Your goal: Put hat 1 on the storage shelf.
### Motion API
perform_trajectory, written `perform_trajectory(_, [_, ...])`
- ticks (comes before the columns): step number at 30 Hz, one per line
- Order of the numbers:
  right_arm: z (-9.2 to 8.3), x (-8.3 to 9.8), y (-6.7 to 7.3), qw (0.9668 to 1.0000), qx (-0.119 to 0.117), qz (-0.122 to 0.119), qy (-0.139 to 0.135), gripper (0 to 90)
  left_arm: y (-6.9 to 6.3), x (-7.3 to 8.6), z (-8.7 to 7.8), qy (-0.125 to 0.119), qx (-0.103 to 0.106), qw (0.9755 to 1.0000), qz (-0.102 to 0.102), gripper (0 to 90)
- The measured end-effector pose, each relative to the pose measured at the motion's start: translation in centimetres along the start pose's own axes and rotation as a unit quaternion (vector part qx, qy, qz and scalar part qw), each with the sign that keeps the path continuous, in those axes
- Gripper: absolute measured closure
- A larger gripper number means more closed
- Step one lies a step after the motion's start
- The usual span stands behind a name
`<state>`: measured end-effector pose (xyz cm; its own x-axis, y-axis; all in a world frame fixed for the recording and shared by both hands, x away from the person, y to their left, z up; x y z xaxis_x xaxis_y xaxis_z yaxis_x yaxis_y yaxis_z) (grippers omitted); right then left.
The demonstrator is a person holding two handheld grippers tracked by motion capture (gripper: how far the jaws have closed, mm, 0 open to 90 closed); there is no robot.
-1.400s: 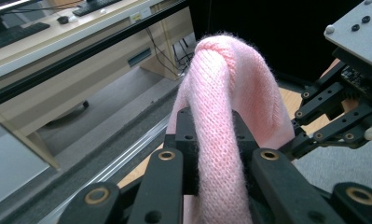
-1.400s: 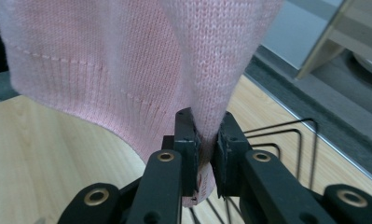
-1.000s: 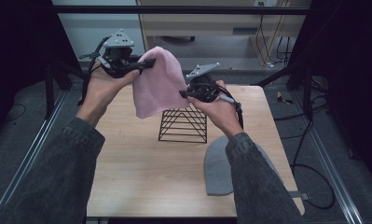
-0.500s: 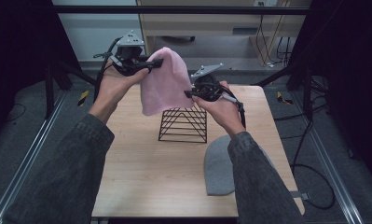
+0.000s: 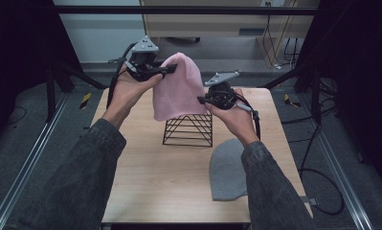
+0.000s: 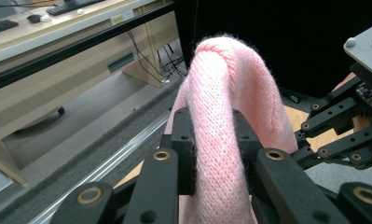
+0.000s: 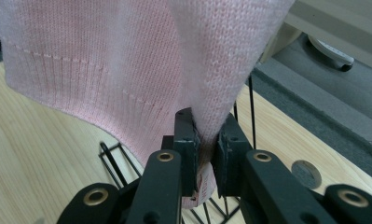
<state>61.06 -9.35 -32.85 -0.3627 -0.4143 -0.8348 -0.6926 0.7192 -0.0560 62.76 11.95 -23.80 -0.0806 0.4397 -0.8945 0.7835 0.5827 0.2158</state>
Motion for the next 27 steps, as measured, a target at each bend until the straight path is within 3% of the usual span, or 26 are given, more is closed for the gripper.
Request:
perform_trajectory(10, [-0.6, 2.0, -0.5, 1.0, 0.005, 0.008, -0.002, 81.2, -0.8, 0.8, 1.6, -0.006, 0.01, 0.9999, -0.007, 73.0])
perform_trajectory(27, [-0.5, 4.5, -0.1, 0.9996, 0.01, -0.003, 0.028, 81.7, -1.9, 2.8, 2.8, 0.004, 0.021, 0.9997, -0.009, 70.8])
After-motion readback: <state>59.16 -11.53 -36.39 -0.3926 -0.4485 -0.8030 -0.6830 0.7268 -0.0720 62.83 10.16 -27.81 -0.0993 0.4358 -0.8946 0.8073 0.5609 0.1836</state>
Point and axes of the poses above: each handheld gripper's, and its own axes: z roughly forward along the jaws, x roughly out of its underside, y roughly to its left, the point moved 3 cm from there along z, roughly forward along the jaws, and after that the axes turned 4 degrees about z, right-handed, at the moved point
